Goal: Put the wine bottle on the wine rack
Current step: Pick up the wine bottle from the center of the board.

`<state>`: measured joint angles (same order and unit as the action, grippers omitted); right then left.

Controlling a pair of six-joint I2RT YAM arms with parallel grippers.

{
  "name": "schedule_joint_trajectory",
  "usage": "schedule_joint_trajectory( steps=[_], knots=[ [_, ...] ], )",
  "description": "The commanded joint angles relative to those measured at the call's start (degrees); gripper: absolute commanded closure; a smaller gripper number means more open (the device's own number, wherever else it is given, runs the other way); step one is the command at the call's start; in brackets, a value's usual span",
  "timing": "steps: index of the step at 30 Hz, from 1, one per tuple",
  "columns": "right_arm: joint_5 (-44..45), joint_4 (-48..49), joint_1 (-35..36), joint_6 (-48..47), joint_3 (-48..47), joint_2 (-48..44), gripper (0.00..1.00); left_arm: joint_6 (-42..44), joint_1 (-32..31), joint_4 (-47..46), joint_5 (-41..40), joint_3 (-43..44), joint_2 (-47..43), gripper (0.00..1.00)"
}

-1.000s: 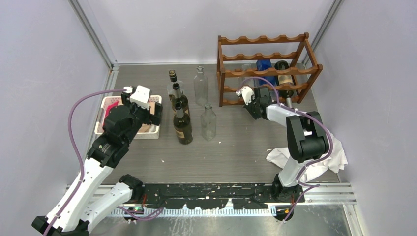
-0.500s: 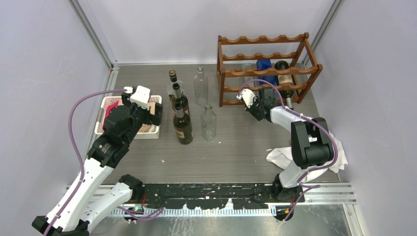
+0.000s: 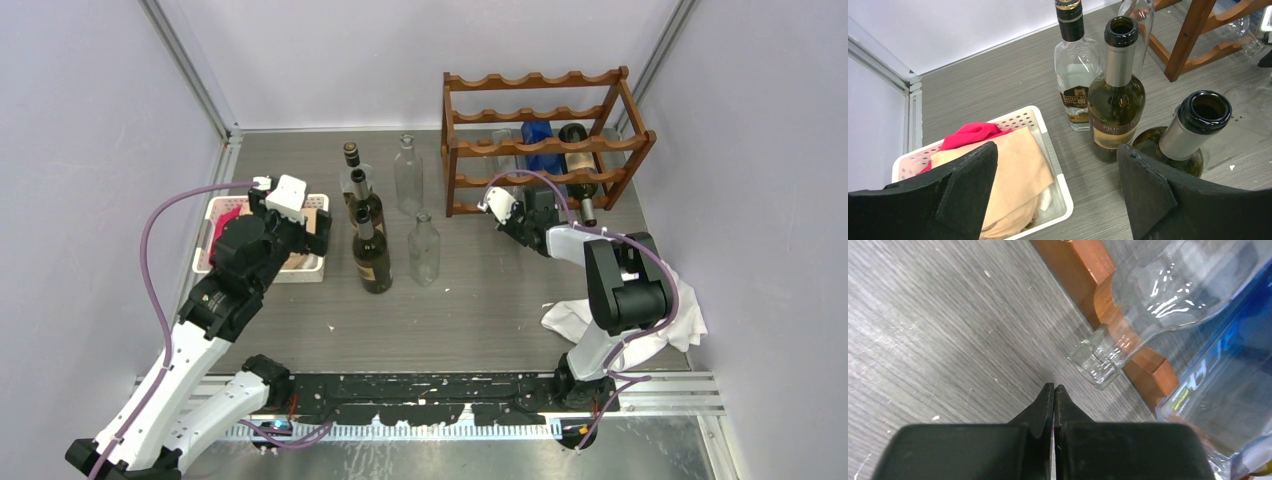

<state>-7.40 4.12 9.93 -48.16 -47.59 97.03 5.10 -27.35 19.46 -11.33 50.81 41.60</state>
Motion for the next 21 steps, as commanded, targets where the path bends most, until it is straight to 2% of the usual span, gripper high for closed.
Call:
schedule_joint_trajectory(
  steps=[1,10,14,21],
  knots=[
    [1.52,10.18,0.14,-0.94,0.96,0.16,0.99,0.78,0.2,-4.26,0.61,0.08,-0.65,0.12],
    [2.44,15.82,0.19,-2.71,4.02,-0.23,0.98,0.87,0.2,-4.34,0.96,-0.05,-0.82,0.12],
    [3.33,21.86,0.65,-3.5,6.62,-0.04,0.98,0.88,0.2,-4.36,0.98,-0.09,-0.91,0.12],
    [3.36,24.19,0.68,-2.56,7.43,-0.62,0.98,0.86,0.2,-4.39,1.22,-0.09,-0.87,0.12]
  ],
)
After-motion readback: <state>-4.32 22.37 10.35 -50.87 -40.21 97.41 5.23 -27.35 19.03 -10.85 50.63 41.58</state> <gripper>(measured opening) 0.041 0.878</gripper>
